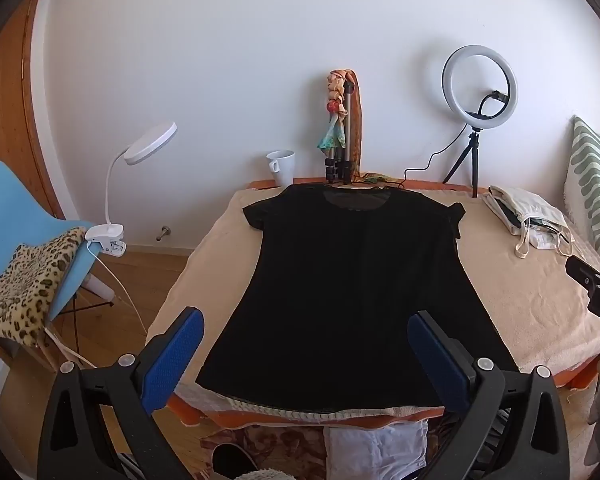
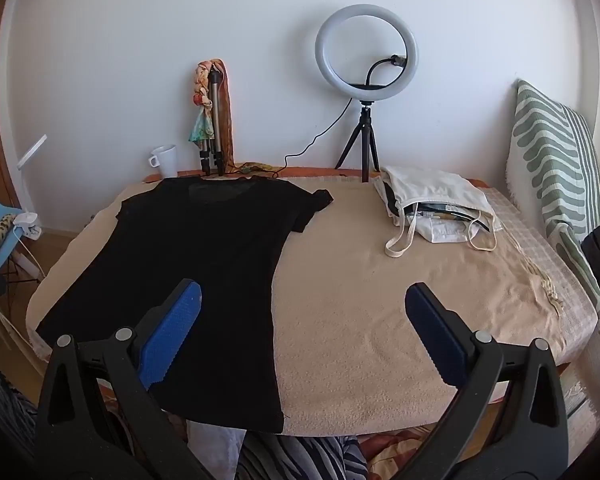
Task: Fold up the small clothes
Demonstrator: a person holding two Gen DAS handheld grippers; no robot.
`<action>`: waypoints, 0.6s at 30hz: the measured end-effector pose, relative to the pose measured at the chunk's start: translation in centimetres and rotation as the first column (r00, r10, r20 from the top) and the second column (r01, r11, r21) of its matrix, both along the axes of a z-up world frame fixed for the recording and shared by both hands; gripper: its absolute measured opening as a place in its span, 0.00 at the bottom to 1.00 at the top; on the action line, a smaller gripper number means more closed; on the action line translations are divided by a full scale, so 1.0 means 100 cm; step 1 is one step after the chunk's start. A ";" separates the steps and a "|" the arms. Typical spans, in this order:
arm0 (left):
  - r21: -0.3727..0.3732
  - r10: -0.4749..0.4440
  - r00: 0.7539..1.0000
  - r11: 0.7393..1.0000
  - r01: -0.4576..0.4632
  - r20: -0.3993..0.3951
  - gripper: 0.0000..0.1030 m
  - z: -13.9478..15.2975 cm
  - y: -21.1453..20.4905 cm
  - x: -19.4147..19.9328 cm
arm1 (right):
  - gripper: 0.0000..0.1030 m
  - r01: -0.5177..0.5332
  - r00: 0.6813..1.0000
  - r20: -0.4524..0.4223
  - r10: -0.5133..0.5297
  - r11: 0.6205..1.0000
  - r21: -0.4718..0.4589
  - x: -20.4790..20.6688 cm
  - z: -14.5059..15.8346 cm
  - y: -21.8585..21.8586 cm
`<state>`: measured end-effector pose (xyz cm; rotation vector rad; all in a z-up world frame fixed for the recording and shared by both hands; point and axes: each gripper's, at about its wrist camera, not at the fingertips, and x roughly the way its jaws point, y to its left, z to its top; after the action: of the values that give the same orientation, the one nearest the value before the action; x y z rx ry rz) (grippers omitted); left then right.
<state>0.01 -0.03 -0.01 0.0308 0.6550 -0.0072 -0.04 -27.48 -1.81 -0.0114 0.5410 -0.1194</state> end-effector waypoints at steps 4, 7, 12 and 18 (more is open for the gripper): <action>-0.003 -0.010 1.000 1.000 0.010 0.000 1.00 0.000 0.002 0.001 | 1.00 -0.004 1.000 0.005 0.005 1.000 -0.027 0.000 0.000 0.012; -0.008 -0.011 1.000 1.000 0.011 0.003 1.00 0.002 0.003 0.000 | 1.00 -0.006 1.000 -0.002 0.006 1.000 0.021 0.002 -0.001 0.000; 0.002 -0.008 1.000 1.000 0.008 0.014 1.00 0.004 -0.001 -0.005 | 1.00 -0.002 1.000 0.005 0.002 1.000 0.005 0.000 0.006 0.006; -0.005 -0.005 1.000 1.000 0.006 0.020 1.00 0.006 0.001 -0.006 | 1.00 -0.001 1.000 0.000 0.001 1.000 0.018 0.003 0.003 0.001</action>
<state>-0.62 0.10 0.60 0.0278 0.6353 -0.0139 0.27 -27.36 -1.46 0.0061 0.5423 -0.1134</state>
